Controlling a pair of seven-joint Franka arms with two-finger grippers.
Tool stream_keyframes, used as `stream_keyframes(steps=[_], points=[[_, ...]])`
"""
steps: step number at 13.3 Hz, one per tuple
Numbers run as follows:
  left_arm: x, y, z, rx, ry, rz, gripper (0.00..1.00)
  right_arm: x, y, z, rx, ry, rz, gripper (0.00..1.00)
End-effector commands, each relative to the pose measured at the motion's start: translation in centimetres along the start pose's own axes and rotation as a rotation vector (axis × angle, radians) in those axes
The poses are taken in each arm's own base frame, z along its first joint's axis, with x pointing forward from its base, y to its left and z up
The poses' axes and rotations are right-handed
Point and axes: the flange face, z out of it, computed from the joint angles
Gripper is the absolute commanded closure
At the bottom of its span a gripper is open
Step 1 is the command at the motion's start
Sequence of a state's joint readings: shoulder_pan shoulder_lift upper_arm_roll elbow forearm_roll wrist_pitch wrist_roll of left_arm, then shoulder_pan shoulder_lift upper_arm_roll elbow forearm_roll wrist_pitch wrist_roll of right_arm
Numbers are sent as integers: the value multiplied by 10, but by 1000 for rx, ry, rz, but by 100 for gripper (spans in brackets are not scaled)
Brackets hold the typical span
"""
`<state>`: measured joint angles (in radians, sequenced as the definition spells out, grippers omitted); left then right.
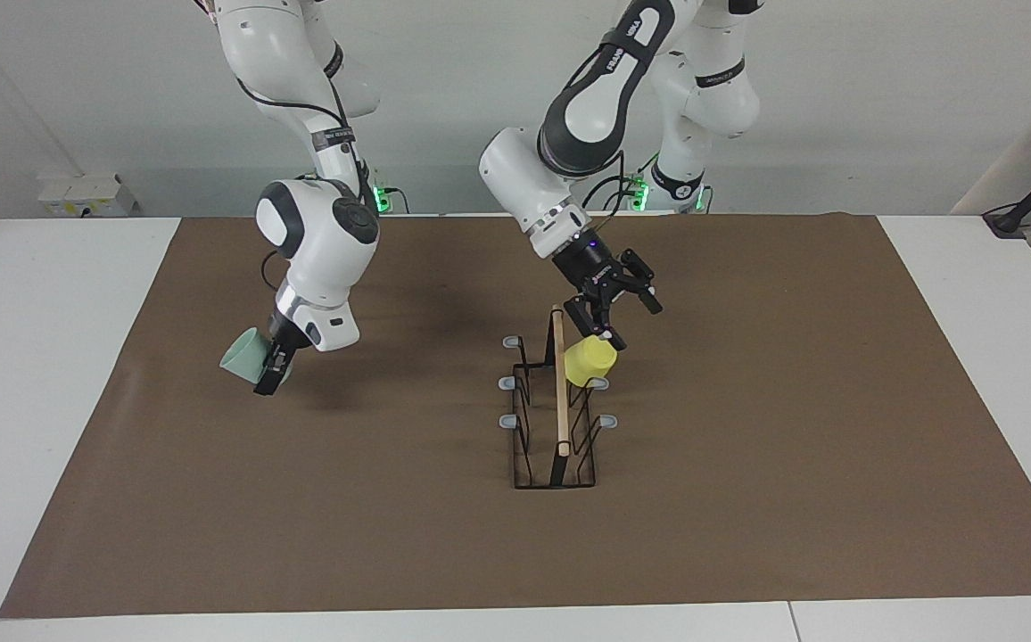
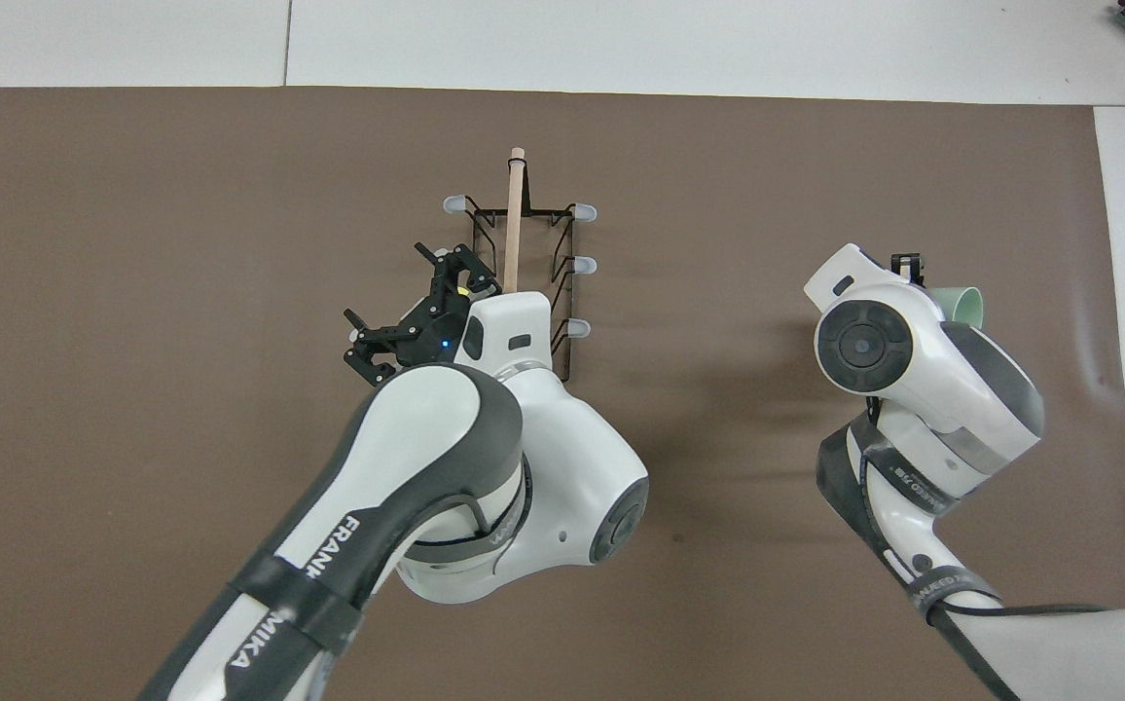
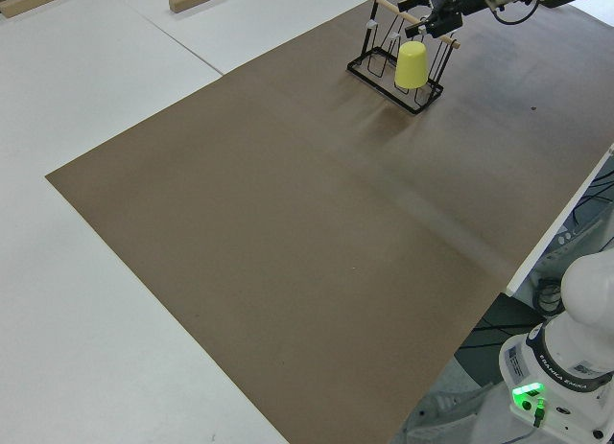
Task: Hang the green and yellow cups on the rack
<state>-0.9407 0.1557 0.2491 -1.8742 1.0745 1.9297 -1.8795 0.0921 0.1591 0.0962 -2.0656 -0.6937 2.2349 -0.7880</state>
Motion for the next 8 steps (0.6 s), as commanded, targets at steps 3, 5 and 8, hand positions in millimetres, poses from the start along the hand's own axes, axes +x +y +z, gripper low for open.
stream_keyframes(steps=[3,5,8], points=[[72,-29,41,-32,-107,56,0,28,15,-67,57,245,154,100],[98,-43,67,-39,-138,71,0,38,12,-100,79,346,207,100],[138,-71,104,-65,-229,131,0,42,14,-141,41,483,266,100]])
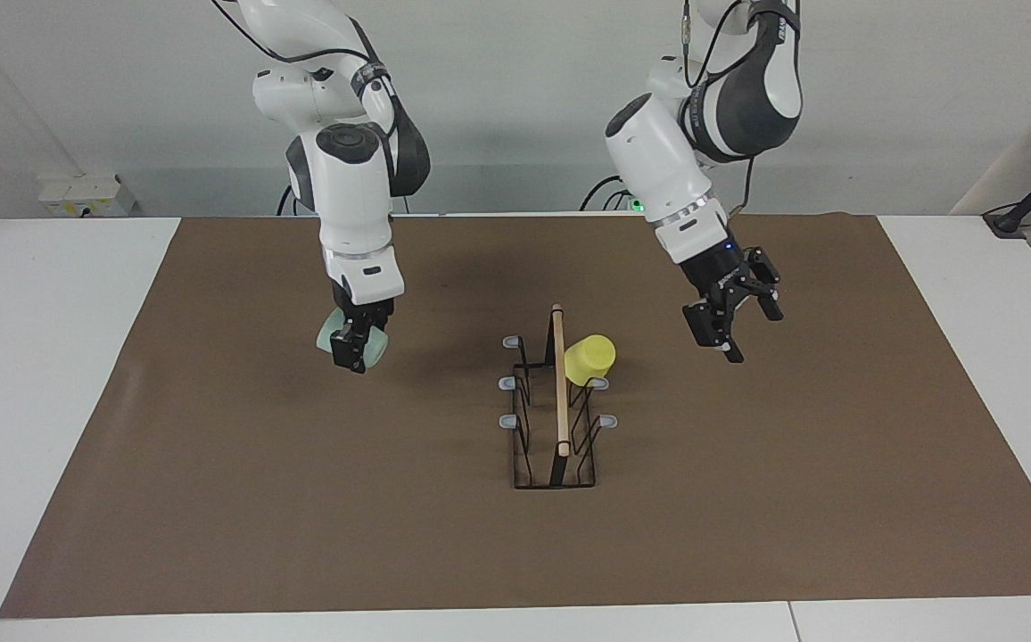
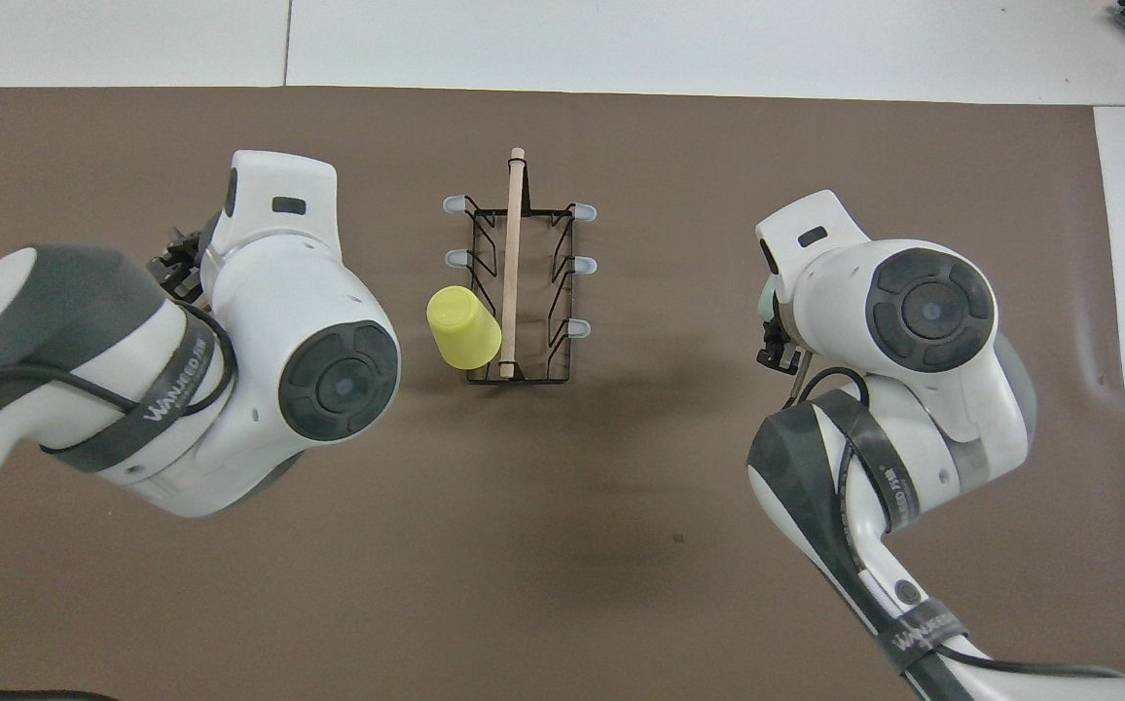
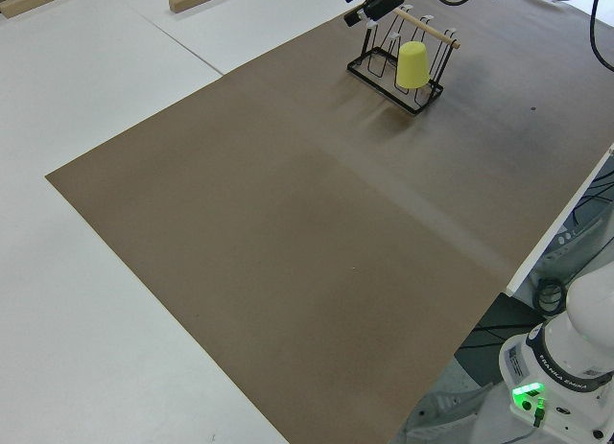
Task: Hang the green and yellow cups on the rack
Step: 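Carry the green cup toward the rack while the left gripper withdraws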
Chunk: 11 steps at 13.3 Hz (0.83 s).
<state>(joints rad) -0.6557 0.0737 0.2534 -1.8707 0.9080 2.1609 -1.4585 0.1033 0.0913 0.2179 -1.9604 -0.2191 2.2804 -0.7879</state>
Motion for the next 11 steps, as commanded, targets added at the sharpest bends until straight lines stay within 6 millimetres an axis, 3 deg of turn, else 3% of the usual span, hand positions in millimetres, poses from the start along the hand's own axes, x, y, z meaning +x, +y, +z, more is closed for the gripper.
stream_keyframes(steps=[1,4,6,11], points=[[34,-31,15,-55,-82,56,0,10,-4,-30,5,133,69,100],[63,-68,47,-90,-196,111,0,24,-9,-49,49,315,150,100],[70,-86,64,-143,-309,156,0,26,-8,-53,94,435,161,100],[79,-129,92,-197,-406,274,0,4,-2,-54,187,710,111,100]])
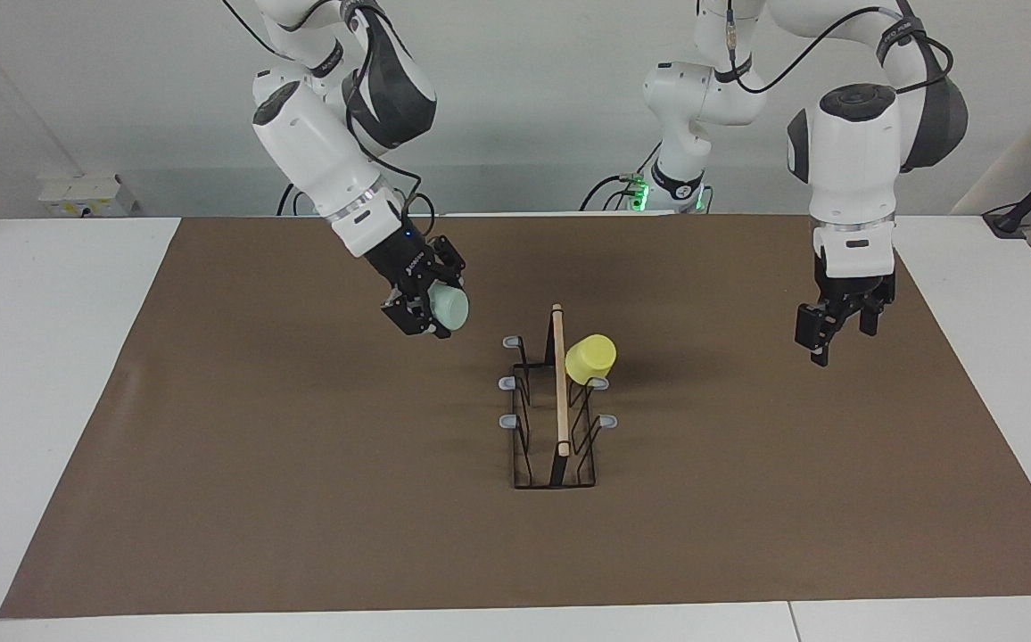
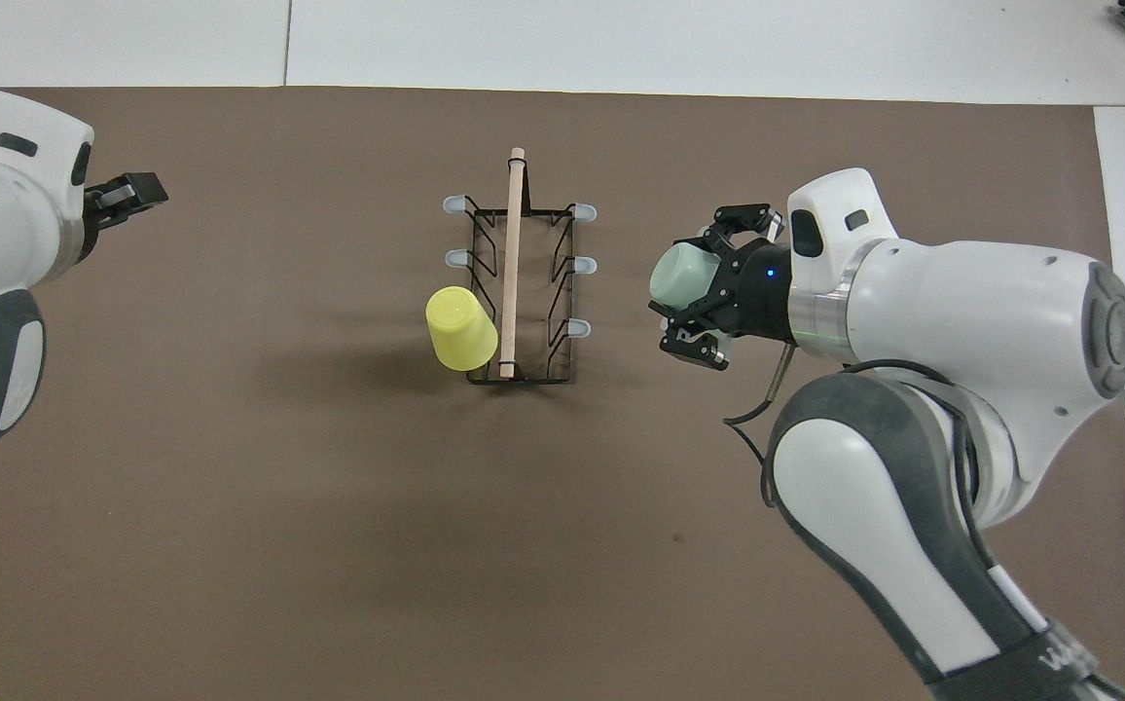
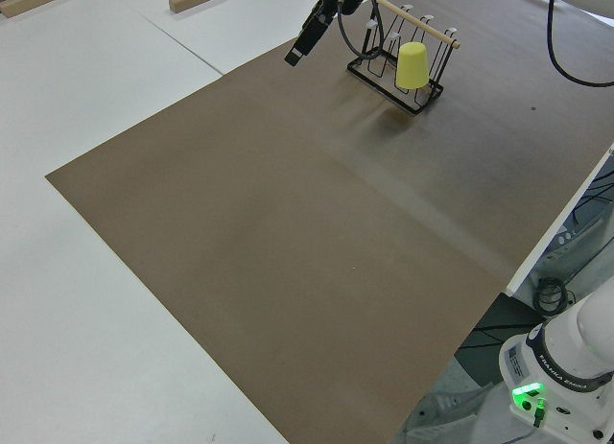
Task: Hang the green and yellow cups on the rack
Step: 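Carry the green cup toward the rack while the left gripper withdraws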
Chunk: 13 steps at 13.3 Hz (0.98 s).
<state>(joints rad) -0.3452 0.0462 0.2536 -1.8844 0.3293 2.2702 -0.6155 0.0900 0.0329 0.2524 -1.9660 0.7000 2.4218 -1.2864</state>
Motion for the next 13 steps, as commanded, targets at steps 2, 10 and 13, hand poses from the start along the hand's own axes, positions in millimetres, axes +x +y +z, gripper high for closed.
stream_keyframes(steps=[2,10,13], points=[[-4,-37,1,-70,-68,99,0,-19,1,-22,64,140,-37,100],[-11,-76,-33,-155,-298,326,0,-67,13,-46,95,505,2,100],[-3,-82,-49,-191,-351,388,0,-96,-4,-16,62,690,41,100]])
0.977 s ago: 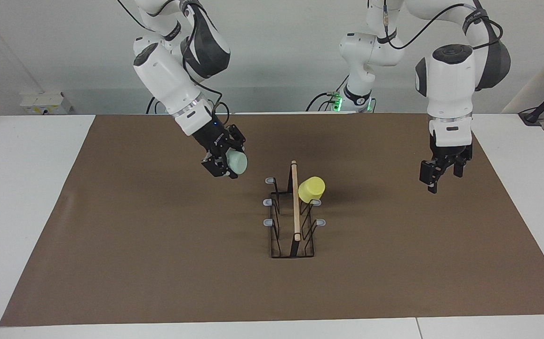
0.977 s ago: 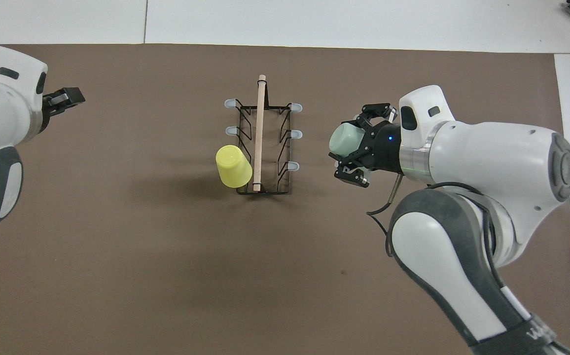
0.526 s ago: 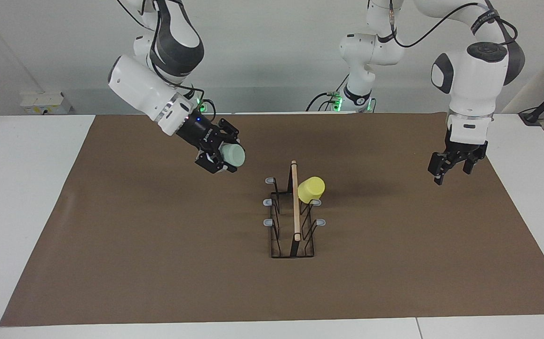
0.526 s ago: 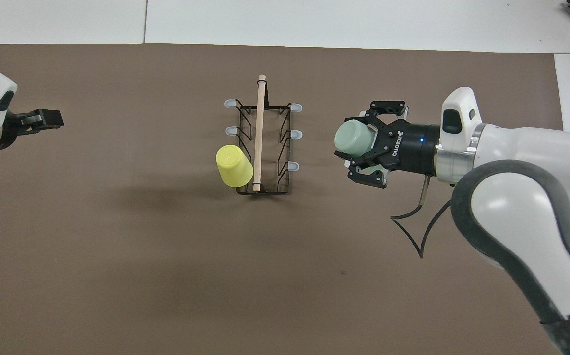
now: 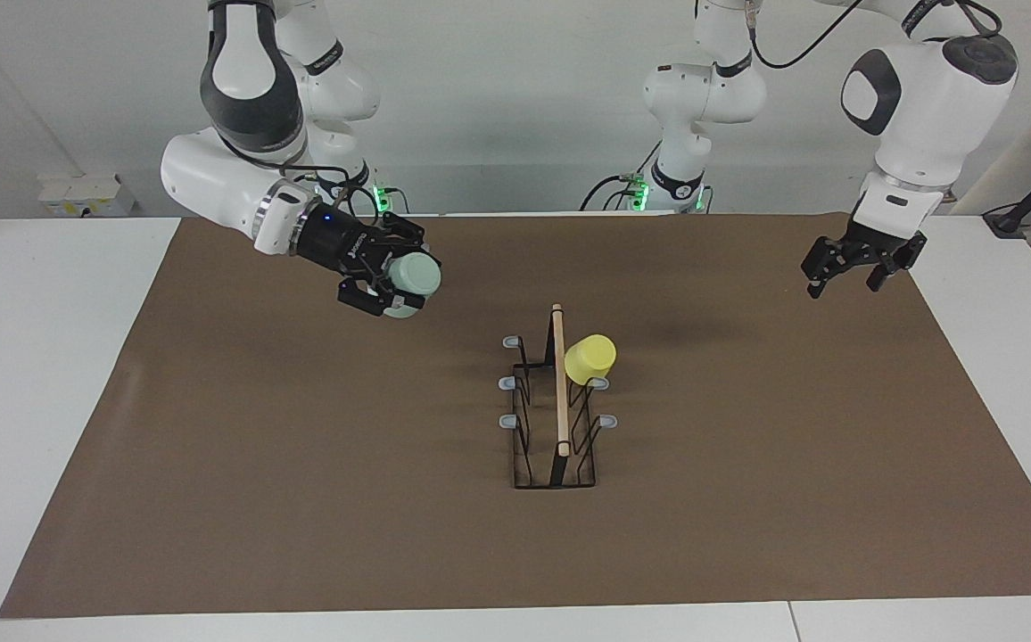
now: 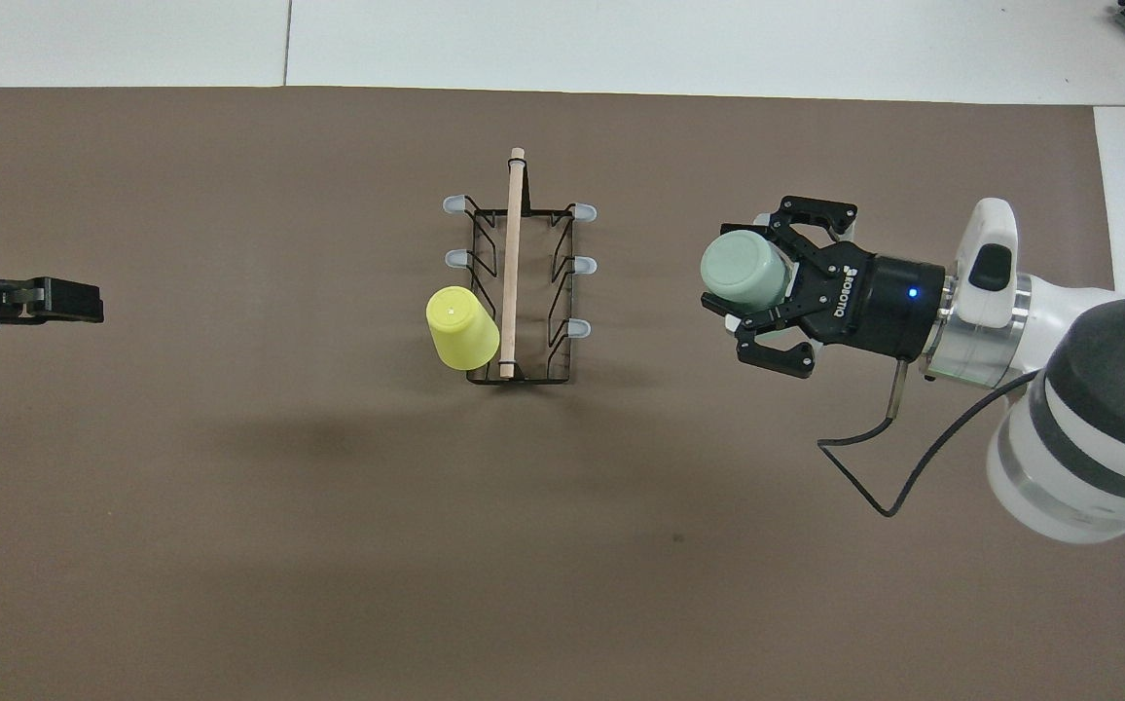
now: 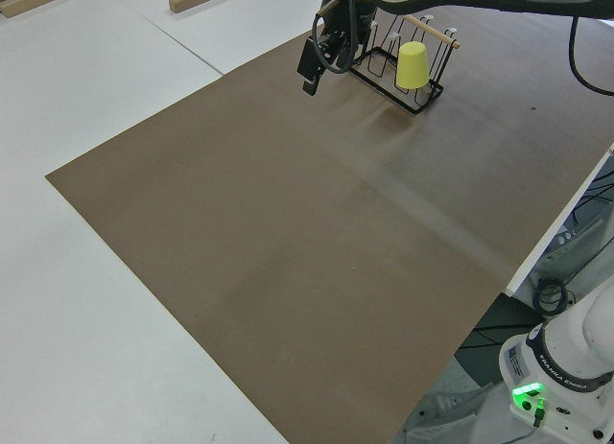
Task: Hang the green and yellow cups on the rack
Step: 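Carry the green cup toward the rack while the left gripper withdraws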
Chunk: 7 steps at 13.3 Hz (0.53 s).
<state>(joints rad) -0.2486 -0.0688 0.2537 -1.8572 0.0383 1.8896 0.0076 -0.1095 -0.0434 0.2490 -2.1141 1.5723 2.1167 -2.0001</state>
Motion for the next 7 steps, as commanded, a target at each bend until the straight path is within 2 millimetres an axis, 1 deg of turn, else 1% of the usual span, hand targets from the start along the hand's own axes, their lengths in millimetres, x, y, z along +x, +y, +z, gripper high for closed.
stream_keyframes(steps=[1,3,4,5,7], points=[[2,-9,-21,-31,-47,50,0,-35,-20,6,-37,93,-9,100],[6,-11,-34,-35,-64,85,0,-49,-31,28,-52,114,-36,100],[8,-15,-38,-50,-73,91,0,-54,-34,38,-86,123,-31,100],[11,-17,-41,-56,-87,92,0,-52,-45,58,-110,145,-1,100],[11,-9,-47,-56,-97,113,0,-38,-69,98,-181,179,72,100]])
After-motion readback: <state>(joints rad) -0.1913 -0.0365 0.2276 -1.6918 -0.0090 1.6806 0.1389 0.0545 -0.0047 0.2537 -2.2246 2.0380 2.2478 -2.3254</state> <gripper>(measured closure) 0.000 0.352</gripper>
